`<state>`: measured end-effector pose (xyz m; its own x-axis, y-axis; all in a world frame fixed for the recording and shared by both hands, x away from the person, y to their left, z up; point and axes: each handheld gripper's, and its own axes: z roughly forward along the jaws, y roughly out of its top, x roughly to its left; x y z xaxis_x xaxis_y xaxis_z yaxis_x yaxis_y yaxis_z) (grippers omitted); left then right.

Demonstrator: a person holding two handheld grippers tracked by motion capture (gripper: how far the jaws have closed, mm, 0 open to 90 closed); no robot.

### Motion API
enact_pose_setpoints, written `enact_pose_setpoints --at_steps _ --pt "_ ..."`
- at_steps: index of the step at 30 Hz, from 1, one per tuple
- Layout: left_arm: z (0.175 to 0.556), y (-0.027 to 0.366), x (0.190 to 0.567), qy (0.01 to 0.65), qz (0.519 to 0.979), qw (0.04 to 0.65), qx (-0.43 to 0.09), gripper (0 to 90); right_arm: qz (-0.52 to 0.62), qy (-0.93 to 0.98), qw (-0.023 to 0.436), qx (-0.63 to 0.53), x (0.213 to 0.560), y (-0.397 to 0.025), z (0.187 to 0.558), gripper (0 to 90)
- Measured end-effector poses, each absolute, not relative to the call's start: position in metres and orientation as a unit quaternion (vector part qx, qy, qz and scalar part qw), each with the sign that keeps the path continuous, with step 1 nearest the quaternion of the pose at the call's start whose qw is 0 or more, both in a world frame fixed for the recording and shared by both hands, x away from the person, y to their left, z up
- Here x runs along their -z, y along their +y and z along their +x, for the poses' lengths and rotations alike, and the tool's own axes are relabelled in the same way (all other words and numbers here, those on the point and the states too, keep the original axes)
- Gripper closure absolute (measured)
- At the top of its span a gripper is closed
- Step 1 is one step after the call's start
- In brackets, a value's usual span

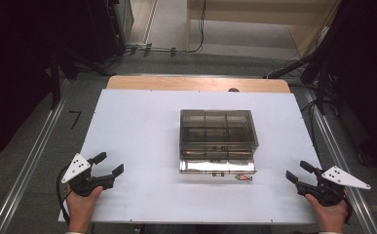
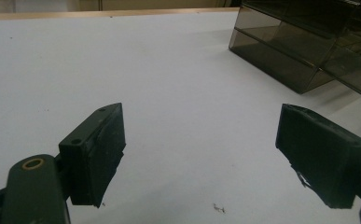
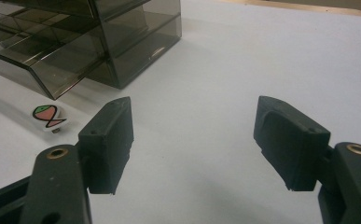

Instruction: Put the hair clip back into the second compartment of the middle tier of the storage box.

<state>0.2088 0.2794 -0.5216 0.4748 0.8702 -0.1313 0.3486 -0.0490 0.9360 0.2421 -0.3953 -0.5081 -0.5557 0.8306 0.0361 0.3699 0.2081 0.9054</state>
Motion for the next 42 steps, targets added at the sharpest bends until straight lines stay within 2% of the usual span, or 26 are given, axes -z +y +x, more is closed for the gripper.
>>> enact_pose_setpoints --at_steps 42 --pt "0.208 0.28 0.522 0.449 0.679 0.525 -0.249 14.7 0.374 0.764 0.223 -0.477 0.506 -0.38 0.238 29.3"
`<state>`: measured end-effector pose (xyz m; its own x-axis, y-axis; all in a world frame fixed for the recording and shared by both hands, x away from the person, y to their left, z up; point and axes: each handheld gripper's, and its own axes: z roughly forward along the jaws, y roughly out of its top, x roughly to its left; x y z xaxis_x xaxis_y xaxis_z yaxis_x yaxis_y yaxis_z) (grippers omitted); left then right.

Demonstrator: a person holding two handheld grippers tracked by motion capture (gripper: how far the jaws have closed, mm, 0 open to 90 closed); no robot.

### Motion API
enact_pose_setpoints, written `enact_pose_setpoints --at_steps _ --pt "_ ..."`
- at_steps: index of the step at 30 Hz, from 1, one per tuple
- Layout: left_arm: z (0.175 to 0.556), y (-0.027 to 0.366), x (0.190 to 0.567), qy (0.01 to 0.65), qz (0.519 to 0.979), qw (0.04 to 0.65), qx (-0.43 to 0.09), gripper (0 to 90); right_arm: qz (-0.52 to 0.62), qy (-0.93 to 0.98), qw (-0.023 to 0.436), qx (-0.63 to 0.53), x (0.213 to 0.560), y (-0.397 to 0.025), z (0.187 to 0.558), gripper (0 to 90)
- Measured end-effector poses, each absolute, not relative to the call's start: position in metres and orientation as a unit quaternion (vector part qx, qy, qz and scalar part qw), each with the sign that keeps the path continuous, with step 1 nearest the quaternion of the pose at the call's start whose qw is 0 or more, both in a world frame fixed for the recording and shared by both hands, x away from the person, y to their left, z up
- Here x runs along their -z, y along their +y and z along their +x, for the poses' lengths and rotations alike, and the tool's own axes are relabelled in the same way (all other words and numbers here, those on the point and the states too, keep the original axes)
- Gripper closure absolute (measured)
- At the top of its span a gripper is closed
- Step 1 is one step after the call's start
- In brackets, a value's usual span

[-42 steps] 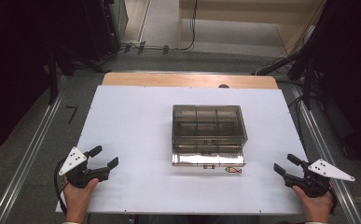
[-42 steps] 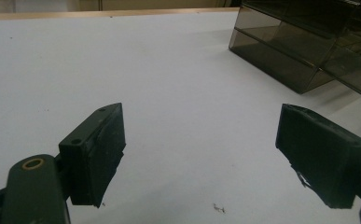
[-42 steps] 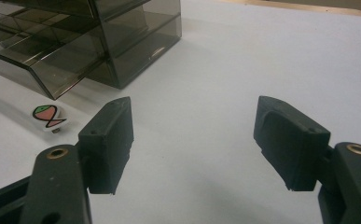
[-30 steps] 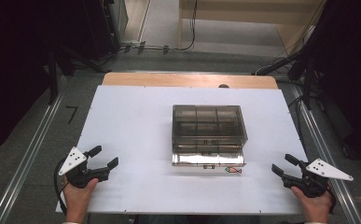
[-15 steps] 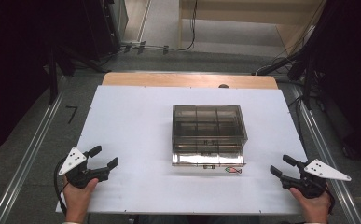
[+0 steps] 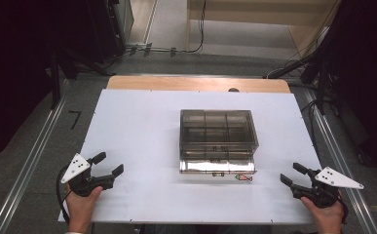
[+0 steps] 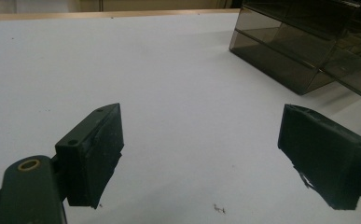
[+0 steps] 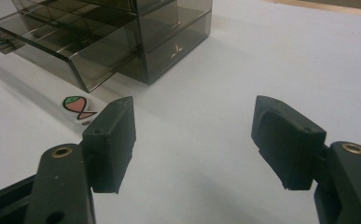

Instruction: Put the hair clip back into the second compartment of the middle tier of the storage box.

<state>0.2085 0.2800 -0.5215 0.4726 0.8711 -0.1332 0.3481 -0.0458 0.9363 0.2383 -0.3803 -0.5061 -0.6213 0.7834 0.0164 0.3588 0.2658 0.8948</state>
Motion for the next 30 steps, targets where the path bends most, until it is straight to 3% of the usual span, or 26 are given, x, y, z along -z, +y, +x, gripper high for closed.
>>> enact_pose_setpoints --at_steps 30 --pt "0.208 0.28 0.521 0.451 0.678 0.525 -0.249 14.7 0.318 0.805 0.155 -0.476 0.508 -0.354 0.239 45.3"
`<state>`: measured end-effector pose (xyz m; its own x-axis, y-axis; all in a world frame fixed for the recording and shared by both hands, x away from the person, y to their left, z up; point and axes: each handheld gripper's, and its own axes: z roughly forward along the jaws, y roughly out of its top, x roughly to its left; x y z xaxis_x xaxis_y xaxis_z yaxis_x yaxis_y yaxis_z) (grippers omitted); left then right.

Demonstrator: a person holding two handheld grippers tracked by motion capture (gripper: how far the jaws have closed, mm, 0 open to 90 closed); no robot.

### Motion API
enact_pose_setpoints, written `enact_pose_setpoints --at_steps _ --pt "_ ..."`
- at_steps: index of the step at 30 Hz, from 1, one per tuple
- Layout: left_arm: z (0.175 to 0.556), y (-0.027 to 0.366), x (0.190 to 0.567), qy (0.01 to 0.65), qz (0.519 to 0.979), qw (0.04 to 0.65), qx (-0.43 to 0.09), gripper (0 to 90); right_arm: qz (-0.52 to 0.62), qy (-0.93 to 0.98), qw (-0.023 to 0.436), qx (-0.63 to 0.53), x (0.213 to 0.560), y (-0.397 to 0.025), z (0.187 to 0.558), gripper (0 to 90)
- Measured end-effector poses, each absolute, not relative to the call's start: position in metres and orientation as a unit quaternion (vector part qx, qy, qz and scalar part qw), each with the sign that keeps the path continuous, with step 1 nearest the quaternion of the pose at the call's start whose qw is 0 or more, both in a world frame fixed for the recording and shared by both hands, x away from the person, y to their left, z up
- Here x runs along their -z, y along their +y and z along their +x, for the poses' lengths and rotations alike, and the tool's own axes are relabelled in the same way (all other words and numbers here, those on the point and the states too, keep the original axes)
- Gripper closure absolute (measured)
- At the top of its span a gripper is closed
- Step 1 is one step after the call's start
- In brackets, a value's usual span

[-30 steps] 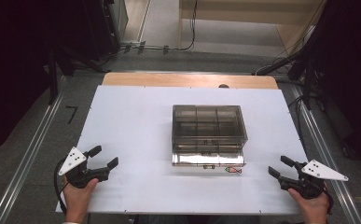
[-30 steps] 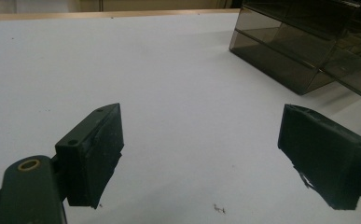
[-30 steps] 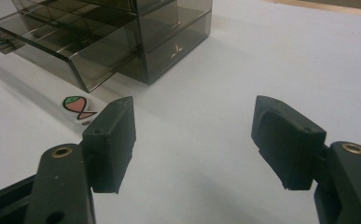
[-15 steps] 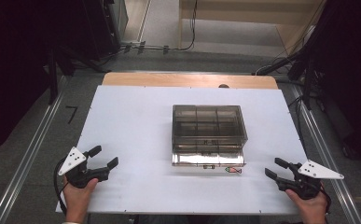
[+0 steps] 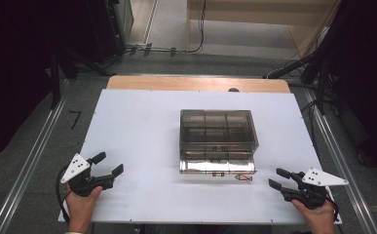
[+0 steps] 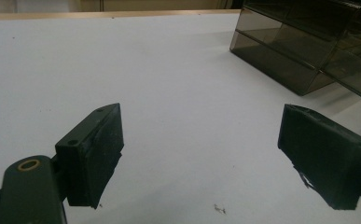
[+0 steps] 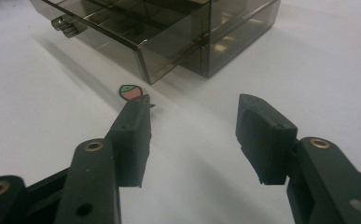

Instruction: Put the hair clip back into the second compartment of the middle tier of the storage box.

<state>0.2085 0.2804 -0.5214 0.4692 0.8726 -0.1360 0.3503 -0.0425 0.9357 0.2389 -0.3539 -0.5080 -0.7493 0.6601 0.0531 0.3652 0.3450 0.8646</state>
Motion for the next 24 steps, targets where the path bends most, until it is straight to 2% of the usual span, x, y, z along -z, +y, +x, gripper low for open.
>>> enact_pose_setpoints --at_steps 14,15,24 --pt "0.209 0.281 0.521 0.451 0.678 0.525 -0.249 14.7 0.301 0.826 0.125 -0.459 0.51 -0.336 0.241 45.5" --pt "0.209 0.281 0.521 0.451 0.678 0.525 -0.249 14.7 0.3 0.828 0.122 -0.457 0.51 -0.334 0.242 48.4" --pt "0.209 0.281 0.521 0.452 0.677 0.525 -0.248 14.7 0.293 0.837 0.112 -0.448 0.513 -0.329 0.244 54.8"
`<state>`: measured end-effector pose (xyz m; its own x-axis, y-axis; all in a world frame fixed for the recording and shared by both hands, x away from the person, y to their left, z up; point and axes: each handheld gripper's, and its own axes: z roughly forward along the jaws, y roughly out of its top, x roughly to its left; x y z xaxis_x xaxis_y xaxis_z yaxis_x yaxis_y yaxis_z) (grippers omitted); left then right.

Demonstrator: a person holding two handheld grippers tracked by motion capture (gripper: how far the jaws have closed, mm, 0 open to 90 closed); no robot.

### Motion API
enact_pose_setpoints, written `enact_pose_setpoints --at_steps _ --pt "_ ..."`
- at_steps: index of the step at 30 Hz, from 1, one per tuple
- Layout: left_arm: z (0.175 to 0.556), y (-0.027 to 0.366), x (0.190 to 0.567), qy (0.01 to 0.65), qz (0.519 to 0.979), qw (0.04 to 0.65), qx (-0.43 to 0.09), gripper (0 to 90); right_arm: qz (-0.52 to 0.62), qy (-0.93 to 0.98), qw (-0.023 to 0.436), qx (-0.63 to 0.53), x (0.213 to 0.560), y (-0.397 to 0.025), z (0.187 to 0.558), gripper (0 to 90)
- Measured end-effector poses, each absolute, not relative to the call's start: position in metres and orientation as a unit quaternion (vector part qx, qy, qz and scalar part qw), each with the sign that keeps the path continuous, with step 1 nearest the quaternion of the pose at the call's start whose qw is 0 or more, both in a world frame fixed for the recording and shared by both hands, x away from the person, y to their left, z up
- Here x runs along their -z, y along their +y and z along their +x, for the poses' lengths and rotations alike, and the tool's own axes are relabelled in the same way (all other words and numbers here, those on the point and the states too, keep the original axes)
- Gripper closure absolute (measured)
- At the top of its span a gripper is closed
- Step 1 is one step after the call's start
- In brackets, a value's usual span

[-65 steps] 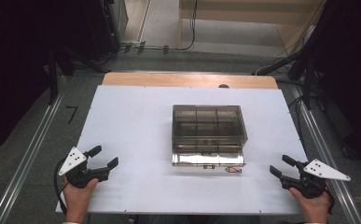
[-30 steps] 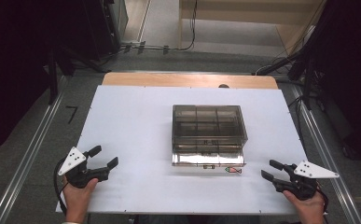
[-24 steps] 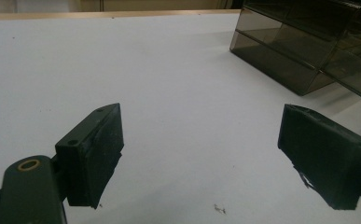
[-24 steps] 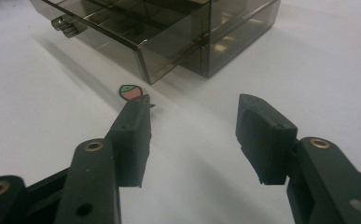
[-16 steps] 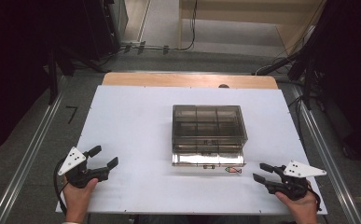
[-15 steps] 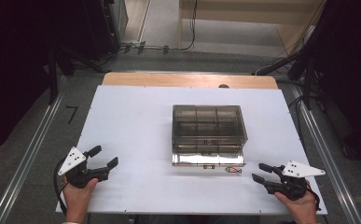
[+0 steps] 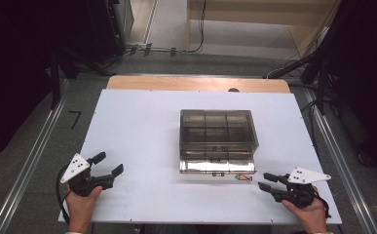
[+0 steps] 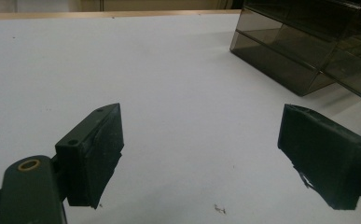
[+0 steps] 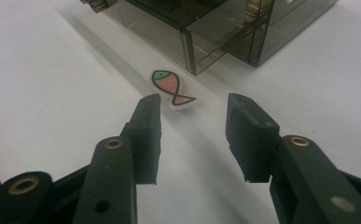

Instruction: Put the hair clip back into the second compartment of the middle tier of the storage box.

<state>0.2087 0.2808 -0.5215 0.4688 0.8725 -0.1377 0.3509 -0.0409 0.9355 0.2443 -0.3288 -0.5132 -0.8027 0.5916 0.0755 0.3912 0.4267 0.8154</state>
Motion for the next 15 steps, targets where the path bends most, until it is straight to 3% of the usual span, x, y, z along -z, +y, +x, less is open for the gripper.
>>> enact_pose_setpoints --at_steps 15 --pt "0.209 0.281 0.521 0.452 0.677 0.525 -0.248 14.8 0.278 0.857 0.101 -0.421 0.516 -0.315 0.249 56.3"
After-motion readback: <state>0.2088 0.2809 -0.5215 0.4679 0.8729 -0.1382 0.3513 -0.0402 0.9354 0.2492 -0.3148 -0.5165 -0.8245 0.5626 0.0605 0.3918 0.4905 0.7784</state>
